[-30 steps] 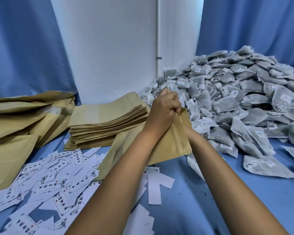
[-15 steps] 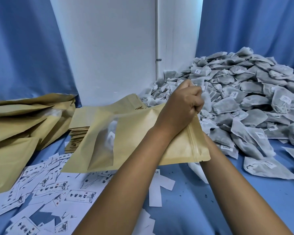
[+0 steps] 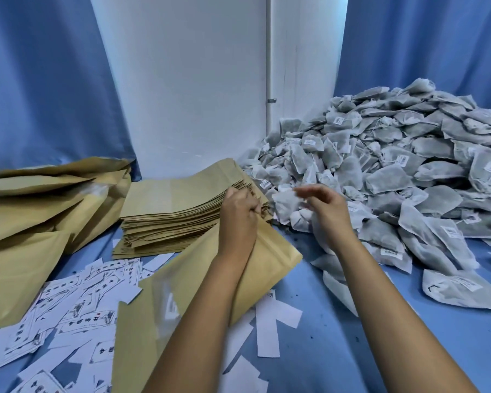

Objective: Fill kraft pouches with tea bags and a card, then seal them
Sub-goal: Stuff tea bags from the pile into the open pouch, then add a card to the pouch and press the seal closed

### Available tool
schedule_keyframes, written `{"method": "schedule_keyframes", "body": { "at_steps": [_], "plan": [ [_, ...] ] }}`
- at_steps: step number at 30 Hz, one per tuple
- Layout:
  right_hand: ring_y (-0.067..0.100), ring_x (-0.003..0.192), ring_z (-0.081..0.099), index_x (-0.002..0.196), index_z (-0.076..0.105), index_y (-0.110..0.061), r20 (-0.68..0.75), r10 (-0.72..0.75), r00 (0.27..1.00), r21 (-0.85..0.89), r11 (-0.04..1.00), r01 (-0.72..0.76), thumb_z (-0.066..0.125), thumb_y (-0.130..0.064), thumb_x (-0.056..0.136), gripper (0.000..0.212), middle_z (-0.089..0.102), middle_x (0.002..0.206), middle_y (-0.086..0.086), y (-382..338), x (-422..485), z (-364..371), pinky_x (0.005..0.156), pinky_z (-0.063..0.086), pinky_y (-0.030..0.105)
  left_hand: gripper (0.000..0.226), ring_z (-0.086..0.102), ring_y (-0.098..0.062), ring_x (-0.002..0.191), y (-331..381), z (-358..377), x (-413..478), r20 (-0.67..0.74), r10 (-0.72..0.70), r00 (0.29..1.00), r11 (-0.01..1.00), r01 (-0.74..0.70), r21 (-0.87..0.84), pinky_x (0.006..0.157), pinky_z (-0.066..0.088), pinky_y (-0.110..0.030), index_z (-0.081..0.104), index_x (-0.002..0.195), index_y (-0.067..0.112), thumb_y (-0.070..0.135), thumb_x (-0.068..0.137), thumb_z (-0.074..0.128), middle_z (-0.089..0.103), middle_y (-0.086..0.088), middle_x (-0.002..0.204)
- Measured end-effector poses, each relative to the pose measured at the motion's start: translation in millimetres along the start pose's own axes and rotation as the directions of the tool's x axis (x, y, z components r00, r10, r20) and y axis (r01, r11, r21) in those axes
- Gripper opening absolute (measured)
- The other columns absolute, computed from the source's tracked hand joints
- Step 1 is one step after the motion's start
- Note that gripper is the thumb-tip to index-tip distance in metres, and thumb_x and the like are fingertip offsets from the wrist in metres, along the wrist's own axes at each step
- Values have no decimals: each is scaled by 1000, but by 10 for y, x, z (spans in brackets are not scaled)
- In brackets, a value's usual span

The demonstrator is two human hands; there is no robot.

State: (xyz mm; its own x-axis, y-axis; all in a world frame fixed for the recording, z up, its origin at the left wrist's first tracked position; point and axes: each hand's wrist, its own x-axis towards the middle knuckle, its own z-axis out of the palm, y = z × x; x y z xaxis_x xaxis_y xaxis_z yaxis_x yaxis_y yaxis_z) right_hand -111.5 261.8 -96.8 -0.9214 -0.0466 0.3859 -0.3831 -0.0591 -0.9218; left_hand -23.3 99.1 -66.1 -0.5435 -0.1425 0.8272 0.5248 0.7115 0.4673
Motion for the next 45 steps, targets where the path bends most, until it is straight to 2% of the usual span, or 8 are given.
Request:
{"method": "schedule_keyframes", "body": {
  "at_steps": [3, 8, 18, 22, 26, 31, 39, 45],
  "plan": [
    [32, 132, 34, 130, 50, -31, -179, 66, 982, -768, 615, -182, 68, -29, 79, 54, 40, 143, 7, 172, -104, -274, 104, 34, 42, 26, 40, -24, 67, -57, 94, -105, 2, 19, 1000, 999, -19, -42, 57, 22, -19, 51, 45, 1, -21, 56, 41, 47, -11, 53],
    [36, 125, 37, 141, 39, -22, -210, 104, 972, -910, 343, -234, 68, -28, 80, 68, 41, 141, 12, 537, -247, -411, 100, 34, 42, 28, 37, -23, 67, -86, 314, -262, 94, 125, 988, 989, -117, -85, 59, 27, -20, 48, 45, 1, -23, 60, 46, 43, -8, 55],
    [27, 85, 63, 102, 60, -14, -370, 72, 926, -176, 973, -146, 62, -12, 83, 20, 68, 90, 5, 216, -152, -264, 75, 48, 37, 29, 31, -12, 73, -251, 541, -441, 92, 29, 995, 985, -13, -174, 64, 28, -13, 46, 48, 3, -23, 61, 45, 37, 2, 60],
    [16, 62, 67, 73, 71, -2, 111, 443, 890, 565, 708, -423, 50, 1, 86, 25, 67, 72, 9, -46, -261, -218, 59, 55, 24, 32, 35, -16, 72, -238, 507, -386, 52, -44, 998, 975, 54, -214, 61, 30, -16, 46, 46, 3, -26, 59, 43, 42, -7, 57],
    [18, 68, 66, 81, 67, 3, 422, 457, 783, 187, 801, -569, 51, 13, 79, 19, 68, 79, 14, -91, -456, -14, 63, 54, 24, 27, 37, -17, 70, -130, 436, -326, -19, -28, 999, 967, 22, -255, 62, 30, -18, 45, 44, 4, -20, 56, 39, 41, -5, 55],
    [9, 59, 32, 62, 39, -11, 505, 389, 771, -685, 724, 83, 44, -1, 92, 33, 38, 60, 2, -17, -503, 304, 51, 27, 16, 26, 37, -18, 69, -93, 393, -312, -37, -11, 999, 965, 1, -263, 63, 30, -17, 45, 43, 4, -18, 54, 39, 41, -5, 55],
    [8, 65, 63, 74, 69, -24, 451, 186, 873, -7, 979, -205, 68, -13, 85, 16, 63, 67, -11, -254, -497, -2, 65, 56, 27, 29, 38, -18, 70, -133, 324, -269, -95, -34, 995, 962, 7, -273, 64, 30, -16, 46, 47, 8, -19, 55, 38, 42, -2, 58],
    [13, 50, 43, 67, 43, -14, 170, 242, 955, -578, 809, -102, 33, 27, 77, 44, 34, 63, 7, -246, -528, 469, 42, 32, 12, 25, 35, -14, 71, 14, 436, -265, -22, 78, 997, 937, -80, -340, 62, 31, -20, 47, 44, 4, -18, 52, 39, 39, -1, 57]
  ]
}}
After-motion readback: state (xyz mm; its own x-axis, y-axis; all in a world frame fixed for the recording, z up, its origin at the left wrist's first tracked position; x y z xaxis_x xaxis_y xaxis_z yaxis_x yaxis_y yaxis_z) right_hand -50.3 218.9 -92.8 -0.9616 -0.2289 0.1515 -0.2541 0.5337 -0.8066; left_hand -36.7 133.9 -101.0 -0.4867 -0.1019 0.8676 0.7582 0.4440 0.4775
